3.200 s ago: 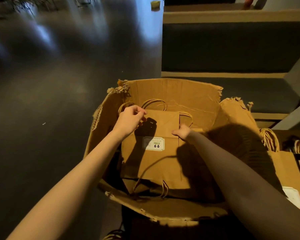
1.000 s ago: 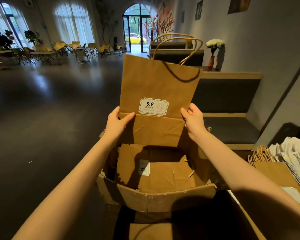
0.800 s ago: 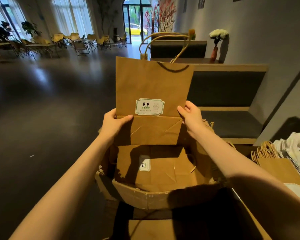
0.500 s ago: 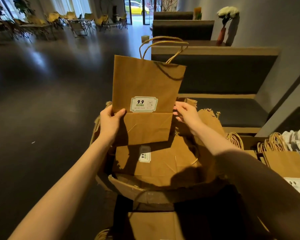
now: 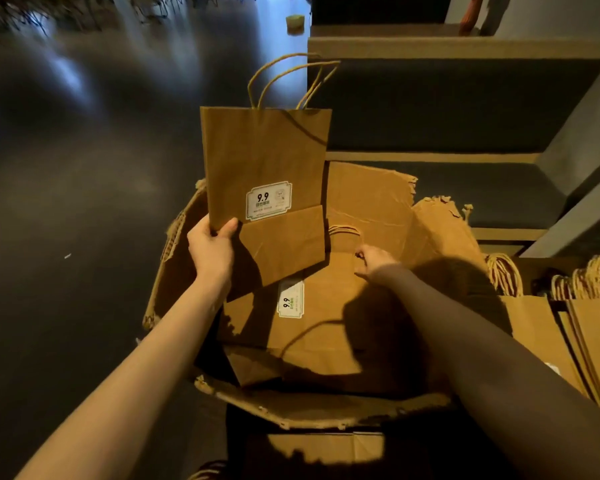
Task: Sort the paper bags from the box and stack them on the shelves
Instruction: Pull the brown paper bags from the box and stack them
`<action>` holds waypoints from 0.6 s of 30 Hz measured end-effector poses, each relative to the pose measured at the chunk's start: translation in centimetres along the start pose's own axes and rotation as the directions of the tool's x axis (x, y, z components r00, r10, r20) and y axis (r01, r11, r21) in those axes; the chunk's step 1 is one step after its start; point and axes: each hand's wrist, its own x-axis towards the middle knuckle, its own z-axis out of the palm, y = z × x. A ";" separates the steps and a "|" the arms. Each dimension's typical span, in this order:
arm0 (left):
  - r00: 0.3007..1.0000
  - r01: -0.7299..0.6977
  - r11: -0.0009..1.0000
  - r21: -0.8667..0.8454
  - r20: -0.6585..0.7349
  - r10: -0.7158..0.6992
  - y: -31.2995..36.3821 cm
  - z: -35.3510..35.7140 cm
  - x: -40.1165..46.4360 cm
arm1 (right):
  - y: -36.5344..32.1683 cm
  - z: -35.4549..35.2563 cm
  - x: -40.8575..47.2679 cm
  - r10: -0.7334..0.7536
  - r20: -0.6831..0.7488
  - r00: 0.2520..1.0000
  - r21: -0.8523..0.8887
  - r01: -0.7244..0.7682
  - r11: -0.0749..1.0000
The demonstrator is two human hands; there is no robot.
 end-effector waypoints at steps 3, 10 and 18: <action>1.000 -0.020 0.999 0.027 -0.019 0.020 -0.5 0.0 0.3 | -0.5 1.1 1.5 0.000 0.031 1.000 -0.163 0.005 0.987; 0.999 0.002 0.999 0.032 -0.035 -0.001 -0.9 0.0 0.7 | -1.3 1.7 2.4 -0.039 0.064 0.997 -0.310 0.057 0.949; 1.000 0.022 1.000 0.018 -0.022 -0.021 -1.2 -0.2 0.3 | -2.0 1.8 2.2 0.025 0.046 0.999 -0.409 -0.004 0.913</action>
